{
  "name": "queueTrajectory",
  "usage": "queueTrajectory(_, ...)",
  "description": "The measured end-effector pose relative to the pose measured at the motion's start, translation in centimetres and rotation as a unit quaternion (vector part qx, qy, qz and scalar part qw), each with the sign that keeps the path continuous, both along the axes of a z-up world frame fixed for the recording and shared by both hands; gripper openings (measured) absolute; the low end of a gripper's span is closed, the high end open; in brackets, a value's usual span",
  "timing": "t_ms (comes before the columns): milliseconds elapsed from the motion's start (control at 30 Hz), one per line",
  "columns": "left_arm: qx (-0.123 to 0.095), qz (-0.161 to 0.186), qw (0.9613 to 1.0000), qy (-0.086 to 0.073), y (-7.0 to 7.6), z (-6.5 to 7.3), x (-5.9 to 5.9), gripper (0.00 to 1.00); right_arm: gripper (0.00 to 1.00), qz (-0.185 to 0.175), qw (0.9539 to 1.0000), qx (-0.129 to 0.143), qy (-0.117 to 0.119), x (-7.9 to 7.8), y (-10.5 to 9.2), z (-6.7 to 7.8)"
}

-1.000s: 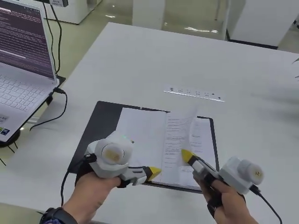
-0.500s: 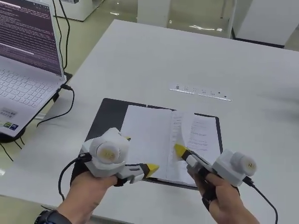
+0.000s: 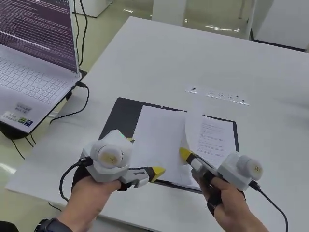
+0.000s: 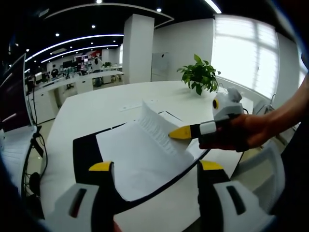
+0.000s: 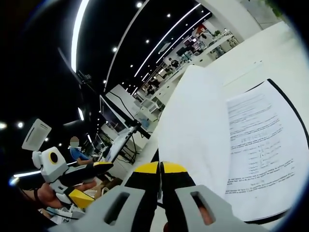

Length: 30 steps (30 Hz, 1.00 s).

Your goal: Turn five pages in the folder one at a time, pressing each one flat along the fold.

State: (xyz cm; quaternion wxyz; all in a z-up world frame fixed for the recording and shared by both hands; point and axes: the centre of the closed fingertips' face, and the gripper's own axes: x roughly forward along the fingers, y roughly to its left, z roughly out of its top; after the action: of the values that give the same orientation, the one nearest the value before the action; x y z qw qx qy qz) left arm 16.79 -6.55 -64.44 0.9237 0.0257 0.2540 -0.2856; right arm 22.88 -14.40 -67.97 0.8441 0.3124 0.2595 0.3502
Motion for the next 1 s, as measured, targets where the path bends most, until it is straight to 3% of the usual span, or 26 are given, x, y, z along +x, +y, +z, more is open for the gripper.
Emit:
queueTrajectory(533,0.002,0.003,1.0,0.0,1.5,0.4,-0.2,0.7,0.0,0.035,0.9993,-0.011,0.008,0.0,3.9,-0.7)
queueTrajectory(1000,-0.005,0.015,0.9999,-0.001,3.4,0.6,-0.6,0.72,0.0,0.05,0.9983,-0.014,0.025,-1.3,6.4,-2.0)
